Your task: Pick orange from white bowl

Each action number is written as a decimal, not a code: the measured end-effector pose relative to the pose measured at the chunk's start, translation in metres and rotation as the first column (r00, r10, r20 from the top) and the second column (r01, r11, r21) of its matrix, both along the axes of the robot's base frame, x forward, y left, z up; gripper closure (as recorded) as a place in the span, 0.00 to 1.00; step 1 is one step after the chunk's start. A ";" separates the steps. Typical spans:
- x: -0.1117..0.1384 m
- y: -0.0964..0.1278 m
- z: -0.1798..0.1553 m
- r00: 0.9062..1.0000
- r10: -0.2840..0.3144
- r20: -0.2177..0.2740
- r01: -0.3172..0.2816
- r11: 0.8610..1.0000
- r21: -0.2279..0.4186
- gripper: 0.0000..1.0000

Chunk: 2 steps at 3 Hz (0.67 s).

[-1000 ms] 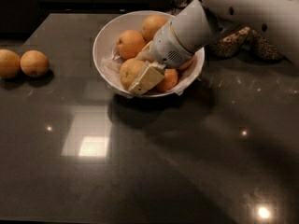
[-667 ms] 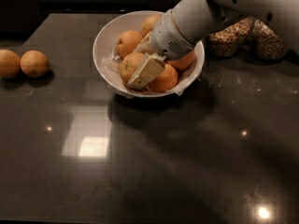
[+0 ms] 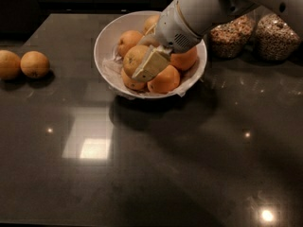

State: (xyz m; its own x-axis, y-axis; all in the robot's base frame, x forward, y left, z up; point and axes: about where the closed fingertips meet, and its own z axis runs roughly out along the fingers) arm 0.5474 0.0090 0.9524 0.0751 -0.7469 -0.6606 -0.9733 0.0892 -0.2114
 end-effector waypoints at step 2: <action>0.003 -0.039 0.040 0.995 -0.054 0.084 0.054 0.999 -0.006 1.00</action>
Offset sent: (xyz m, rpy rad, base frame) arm 0.0053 -0.1023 0.1274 0.0074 -0.2319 -0.1392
